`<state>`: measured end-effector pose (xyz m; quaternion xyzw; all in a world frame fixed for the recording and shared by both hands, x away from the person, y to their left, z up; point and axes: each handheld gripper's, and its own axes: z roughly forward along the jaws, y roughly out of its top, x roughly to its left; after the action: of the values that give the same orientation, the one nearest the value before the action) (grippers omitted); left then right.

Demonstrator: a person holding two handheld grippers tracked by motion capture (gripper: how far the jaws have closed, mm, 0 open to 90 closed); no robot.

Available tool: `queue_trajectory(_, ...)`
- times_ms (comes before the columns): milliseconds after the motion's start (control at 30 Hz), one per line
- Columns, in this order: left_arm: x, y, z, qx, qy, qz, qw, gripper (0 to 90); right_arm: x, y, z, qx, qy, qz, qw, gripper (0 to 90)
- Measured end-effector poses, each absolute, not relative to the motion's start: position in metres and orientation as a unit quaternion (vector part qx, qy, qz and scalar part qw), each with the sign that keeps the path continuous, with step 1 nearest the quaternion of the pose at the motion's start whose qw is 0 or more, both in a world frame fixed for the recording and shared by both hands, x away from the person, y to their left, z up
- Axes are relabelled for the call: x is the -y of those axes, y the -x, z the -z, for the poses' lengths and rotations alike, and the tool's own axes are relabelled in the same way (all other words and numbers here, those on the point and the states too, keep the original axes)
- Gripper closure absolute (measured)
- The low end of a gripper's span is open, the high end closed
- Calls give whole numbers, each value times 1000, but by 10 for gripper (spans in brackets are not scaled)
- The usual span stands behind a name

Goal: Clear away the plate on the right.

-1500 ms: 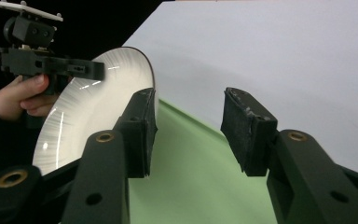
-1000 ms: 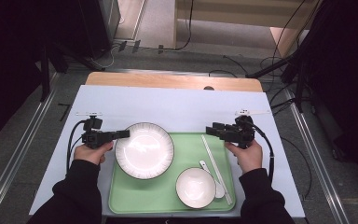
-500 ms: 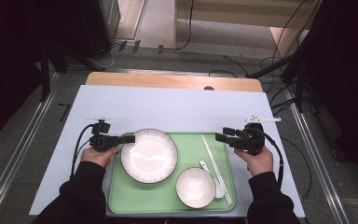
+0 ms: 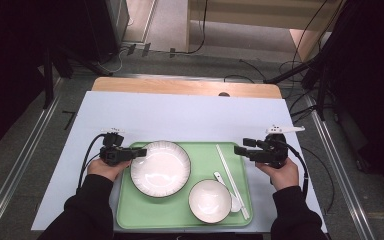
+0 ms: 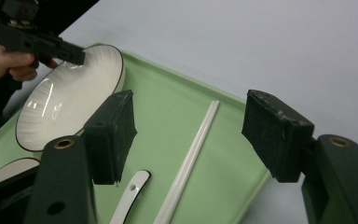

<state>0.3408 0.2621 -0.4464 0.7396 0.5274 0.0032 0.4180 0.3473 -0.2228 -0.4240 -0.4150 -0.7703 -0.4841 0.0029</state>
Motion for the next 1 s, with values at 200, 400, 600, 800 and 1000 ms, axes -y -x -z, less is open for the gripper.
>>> queue_trajectory(200,-268,-331,431,-505,-745,-55,432,469,220,-342,423,790,407,457,-21,326)
queue_trajectory(400,-272,-325,424,-477,-768,-58,424,377,226,-336,422,780,395,484,-21,266)
queue_trajectory(600,-277,-318,421,-457,-784,-48,417,348,238,-331,426,778,398,486,-10,252)
queue_trajectory(800,-286,-306,415,-449,-790,-53,413,337,247,-324,428,784,392,480,-14,252)
queue_trajectory(1000,-297,-292,408,-445,-792,-63,413,323,256,-317,428,785,392,480,-16,252)
